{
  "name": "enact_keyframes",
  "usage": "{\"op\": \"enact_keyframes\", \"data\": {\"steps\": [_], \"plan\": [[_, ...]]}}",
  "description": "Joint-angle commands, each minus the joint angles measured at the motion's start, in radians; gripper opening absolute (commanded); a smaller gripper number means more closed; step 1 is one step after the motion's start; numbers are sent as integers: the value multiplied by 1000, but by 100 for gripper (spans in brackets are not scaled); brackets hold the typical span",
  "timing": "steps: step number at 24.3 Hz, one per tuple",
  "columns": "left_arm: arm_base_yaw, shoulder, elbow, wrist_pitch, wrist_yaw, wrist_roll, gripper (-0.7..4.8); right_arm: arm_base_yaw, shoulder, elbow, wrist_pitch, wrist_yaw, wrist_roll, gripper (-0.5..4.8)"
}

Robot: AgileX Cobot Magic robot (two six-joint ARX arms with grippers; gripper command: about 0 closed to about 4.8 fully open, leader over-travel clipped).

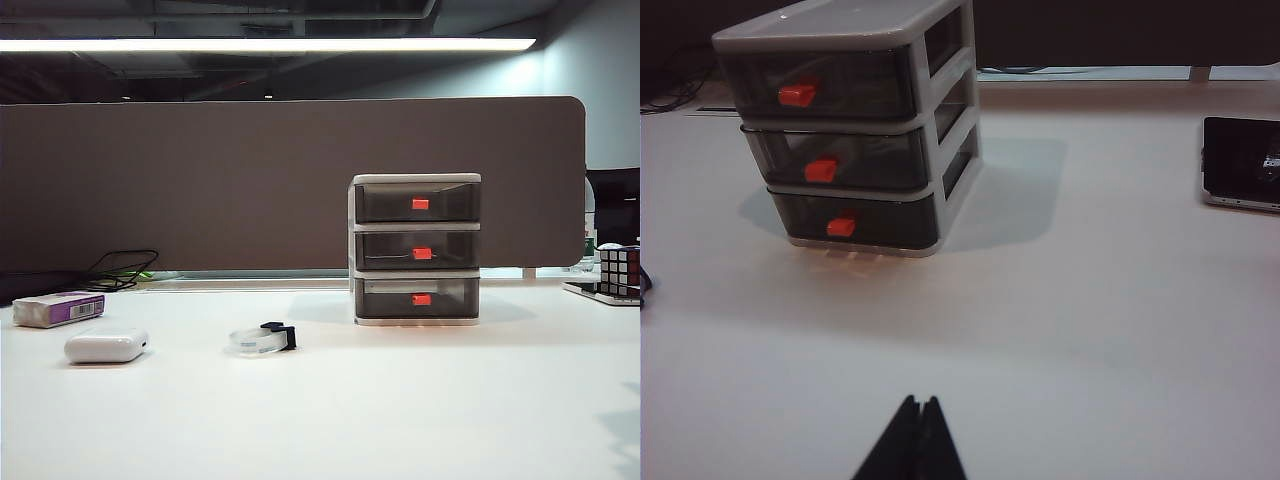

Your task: Open the second layer of the drawer on the table, pick up the transparent tape on the table and put it in, and finally close the drawer.

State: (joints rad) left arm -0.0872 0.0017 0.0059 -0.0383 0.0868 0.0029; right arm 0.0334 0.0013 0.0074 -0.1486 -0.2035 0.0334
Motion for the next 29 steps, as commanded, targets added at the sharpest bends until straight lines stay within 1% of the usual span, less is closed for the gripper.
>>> {"op": "enact_keyframes", "data": {"steps": [1, 10, 12, 14, 16, 17, 18, 20, 23, 27, 28, 29], "plan": [[2, 0, 2, 10, 4, -3, -5, 0, -2, -5, 14, -1, 0, -5], [2, 0, 2, 26, 5, -8, -6, 0, -2, -5, 14, -1, 0, -5], [2, 0, 2, 35, 6, -27, -5, 0, -2, -5, 14, 0, 0, -5], [2, 0, 2, 45, 25, -112, -6, 0, -2, -5, 17, -1, 0, -5], [2, 0, 2, 66, 100, -251, -6, 0, -2, -5, 23, -6, 2, -5], [1, 0, 2, 89, 172, -350, -6, 0, -2, -5, 26, -43, 35, -5], [1, 0, 2, 95, 204, -382, -6, 0, -2, -5, 29, -77, 67, -5], [1, 0, 2, 98, 277, -408, -5, 0, -2, -5, 37, -139, 121, -5], [1, 0, 2, 99, 381, -407, -1, 0, -2, -5, 40, -233, 151, -5], [0, 0, 2, 71, 404, -404, 3, 0, -2, -5, 41, -245, 152, -5], [-8, 0, 2, 51, 460, -403, 2, 1, -2, -5, 40, -248, 164, -5], [-18, 0, 2, 40, 479, -402, 3, 0, -2, -5, 40, -247, 181, -5]]}}
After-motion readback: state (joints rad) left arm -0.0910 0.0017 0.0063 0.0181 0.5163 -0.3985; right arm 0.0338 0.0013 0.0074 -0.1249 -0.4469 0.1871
